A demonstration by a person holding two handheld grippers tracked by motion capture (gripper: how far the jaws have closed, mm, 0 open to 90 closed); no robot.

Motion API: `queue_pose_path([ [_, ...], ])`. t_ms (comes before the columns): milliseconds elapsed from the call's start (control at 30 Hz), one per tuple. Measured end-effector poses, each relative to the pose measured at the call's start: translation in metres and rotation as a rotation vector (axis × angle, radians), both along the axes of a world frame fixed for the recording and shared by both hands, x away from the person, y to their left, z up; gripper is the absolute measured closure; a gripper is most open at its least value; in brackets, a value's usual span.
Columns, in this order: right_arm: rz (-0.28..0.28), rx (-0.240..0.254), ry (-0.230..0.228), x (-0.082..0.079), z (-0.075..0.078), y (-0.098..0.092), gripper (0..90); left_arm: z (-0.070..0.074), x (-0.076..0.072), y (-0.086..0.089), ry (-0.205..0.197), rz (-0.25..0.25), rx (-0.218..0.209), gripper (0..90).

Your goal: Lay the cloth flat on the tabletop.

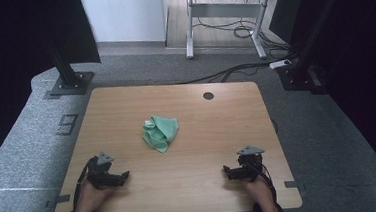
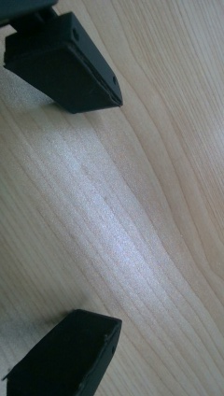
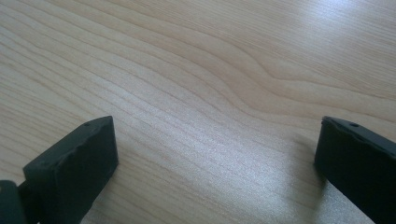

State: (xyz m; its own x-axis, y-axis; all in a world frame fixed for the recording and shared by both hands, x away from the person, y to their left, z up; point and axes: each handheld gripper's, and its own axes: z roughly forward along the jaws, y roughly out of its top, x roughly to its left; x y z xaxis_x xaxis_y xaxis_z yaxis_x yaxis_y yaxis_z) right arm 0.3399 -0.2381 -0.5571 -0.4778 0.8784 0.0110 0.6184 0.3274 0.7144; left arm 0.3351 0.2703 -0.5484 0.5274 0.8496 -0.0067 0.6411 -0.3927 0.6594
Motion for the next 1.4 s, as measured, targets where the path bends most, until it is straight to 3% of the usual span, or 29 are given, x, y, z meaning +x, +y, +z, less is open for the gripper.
queue_pose_path([
  [533, 0.000, 0.000, 0.000, 0.000, 0.000, 0.000, 0.0, 0.000, -0.001, -0.003, -0.002, 0.025, -0.001, 0.0],
  [1033, 0.000, 0.001, 0.000, 0.000, 0.000, 0.000, 0.0, 0.004, -0.002, -0.001, -0.006, 0.018, -0.020, 13.5],
  [1400, 0.000, 0.000, 0.000, 0.000, 0.000, 0.000, 0.0, 0.011, -0.002, -0.007, -0.017, -0.005, -0.027, 15.9],
])
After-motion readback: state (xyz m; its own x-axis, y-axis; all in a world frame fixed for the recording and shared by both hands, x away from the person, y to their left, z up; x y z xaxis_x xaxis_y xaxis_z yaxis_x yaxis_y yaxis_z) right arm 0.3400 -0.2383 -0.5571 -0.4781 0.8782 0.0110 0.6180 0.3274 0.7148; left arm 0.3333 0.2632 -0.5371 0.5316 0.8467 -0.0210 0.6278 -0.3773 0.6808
